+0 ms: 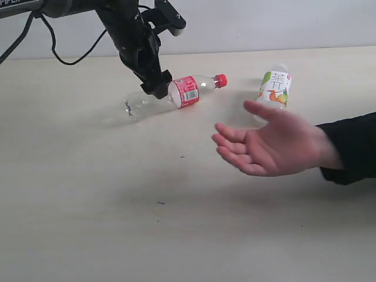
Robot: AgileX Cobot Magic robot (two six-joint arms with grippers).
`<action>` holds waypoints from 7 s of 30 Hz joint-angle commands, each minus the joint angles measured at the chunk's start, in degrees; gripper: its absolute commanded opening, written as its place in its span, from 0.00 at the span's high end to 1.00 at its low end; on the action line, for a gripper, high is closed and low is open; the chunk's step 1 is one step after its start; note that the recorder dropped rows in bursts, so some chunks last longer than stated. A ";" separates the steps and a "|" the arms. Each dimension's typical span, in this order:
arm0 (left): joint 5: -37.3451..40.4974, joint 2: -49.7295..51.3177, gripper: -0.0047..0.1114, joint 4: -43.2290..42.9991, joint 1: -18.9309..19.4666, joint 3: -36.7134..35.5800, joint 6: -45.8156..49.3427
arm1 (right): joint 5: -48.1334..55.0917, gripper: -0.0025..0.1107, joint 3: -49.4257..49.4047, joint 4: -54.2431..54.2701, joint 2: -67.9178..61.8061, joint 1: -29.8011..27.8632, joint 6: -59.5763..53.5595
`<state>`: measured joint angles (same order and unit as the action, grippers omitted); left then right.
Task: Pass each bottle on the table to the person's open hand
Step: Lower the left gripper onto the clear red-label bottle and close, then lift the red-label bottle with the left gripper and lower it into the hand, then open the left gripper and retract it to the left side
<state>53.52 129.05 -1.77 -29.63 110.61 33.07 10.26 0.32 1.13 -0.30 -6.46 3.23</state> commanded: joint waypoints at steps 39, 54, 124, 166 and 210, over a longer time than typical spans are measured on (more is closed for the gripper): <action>-9.60 8.86 0.96 2.95 0.57 0.00 -0.97 | -0.07 0.98 -0.32 0.01 0.30 -0.20 -0.22; 5.43 -4.43 0.96 -6.18 -2.06 0.00 -24.16 | -0.07 0.98 -0.32 0.01 0.30 -0.20 -0.22; 16.44 -4.91 0.89 -8.37 -25.32 0.00 -83.24 | -0.07 0.98 -0.32 0.01 0.30 -0.20 -0.22; 16.44 -19.73 0.22 -7.70 -25.32 0.00 -62.94 | -0.07 0.98 -0.32 0.01 0.30 -0.20 -0.22; -77.75 -92.43 0.96 -12.38 -24.59 -98.21 -45.29 | -0.07 0.98 -0.32 0.01 0.30 -0.20 -0.22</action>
<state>-22.45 37.14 -15.91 -54.84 13.77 -16.02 10.26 0.32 1.13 -0.30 -6.46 3.23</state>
